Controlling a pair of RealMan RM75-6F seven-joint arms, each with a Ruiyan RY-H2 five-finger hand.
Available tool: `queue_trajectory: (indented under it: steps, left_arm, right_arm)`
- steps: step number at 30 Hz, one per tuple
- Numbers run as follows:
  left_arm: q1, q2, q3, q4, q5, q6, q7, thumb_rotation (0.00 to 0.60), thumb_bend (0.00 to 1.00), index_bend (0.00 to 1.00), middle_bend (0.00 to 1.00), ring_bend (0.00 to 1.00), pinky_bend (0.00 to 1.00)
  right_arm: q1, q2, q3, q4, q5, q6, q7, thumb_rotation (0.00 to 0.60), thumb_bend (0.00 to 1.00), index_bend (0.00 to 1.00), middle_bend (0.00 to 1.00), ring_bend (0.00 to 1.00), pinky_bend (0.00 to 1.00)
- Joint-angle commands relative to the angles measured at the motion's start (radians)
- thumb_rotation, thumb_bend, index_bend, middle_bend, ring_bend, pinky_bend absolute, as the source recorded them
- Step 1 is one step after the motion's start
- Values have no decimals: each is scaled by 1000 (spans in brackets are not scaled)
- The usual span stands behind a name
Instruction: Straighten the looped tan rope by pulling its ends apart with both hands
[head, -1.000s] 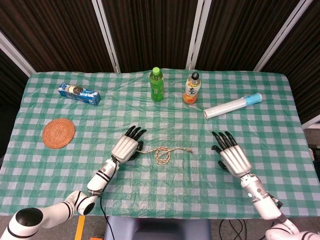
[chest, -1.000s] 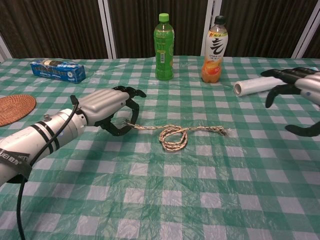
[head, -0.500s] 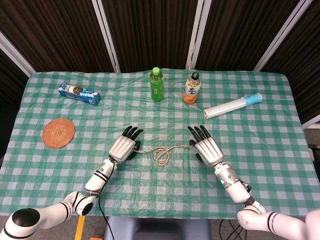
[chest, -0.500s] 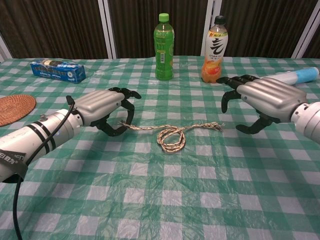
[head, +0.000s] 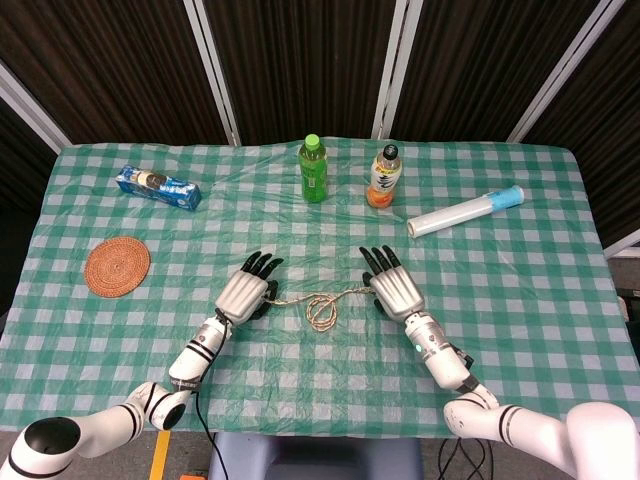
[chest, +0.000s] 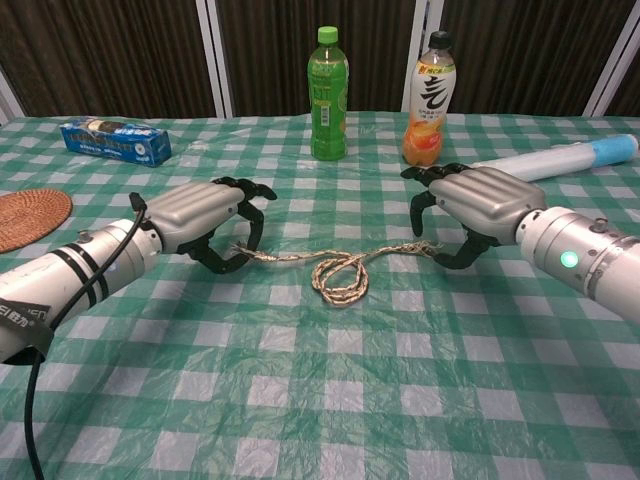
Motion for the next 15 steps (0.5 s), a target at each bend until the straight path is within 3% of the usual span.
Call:
queue_trajectory:
  steps: [1,15]
  left_arm:
    - [1,1,0,1,0,0,-2,600,480,681,89,0,31]
    - [1,9,0,6,2,-5,-15,600,479,681,89,0,31]
  right_arm:
    - [13,-16,4,16,12,-4,-3,600,398,544,0,0,0]
    - [65,-66,22,84,102,-36,-61,600,398,560,0,0,0]
